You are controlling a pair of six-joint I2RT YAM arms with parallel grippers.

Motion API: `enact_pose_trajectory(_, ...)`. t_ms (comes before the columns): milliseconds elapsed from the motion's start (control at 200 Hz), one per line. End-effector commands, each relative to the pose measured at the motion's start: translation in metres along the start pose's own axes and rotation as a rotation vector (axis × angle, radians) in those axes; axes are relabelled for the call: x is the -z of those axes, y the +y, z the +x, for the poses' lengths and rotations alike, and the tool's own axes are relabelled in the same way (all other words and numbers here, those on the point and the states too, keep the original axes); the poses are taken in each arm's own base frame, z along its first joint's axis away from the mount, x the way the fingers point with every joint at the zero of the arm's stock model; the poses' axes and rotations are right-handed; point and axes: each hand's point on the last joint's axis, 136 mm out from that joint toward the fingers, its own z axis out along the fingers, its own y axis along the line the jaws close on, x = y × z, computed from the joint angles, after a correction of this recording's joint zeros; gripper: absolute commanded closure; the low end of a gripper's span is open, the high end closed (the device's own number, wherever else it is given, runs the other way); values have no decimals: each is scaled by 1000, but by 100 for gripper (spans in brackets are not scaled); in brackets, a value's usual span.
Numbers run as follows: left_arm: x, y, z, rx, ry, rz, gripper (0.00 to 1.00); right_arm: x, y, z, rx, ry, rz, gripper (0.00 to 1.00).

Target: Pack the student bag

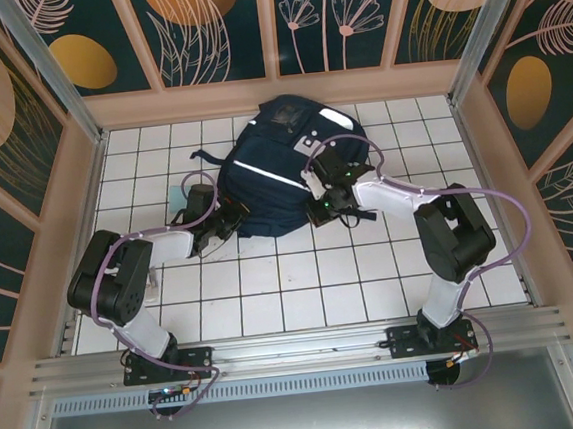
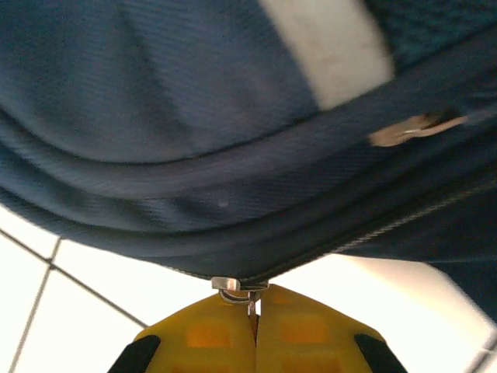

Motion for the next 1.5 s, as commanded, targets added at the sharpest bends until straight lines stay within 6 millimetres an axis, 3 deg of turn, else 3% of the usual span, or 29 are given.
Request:
enact_pose_trajectory(0,15,32,-40,16,-183,-122,100,12,-82,40,-15,184,355,100)
enact_pose_trajectory(225,18,36,-36,15,-178,-133,100,23,-126,-21,180,40,603,100)
enact_pose_trajectory(360,20,39,-34,17,-171,-137,100,31,-143,-43,343,5,740,100)
enact_pose_trajectory(670,23,32,-37,4,-182,-125,100,32,-138,-56,446,-65,814,100)
enact_pose_trajectory(831,23,30,-40,-13,-184,-135,100,41,-165,-53,461,-8,986,100)
enact_pose_trajectory(956,25,31,-41,-15,-190,-140,100,39,-174,-53,404,9,970,100)
enact_pose_trajectory(1136,26,27,-40,-11,-189,-114,100,29,-156,-54,318,-19,798,100)
enact_pose_trajectory(1306,23,17,-40,-20,-169,-78,100,18,-137,-44,260,-16,652,99)
enact_pose_trajectory(1496,22,3,-40,-27,-157,-22,98,7,-88,-33,209,-31,337,72)
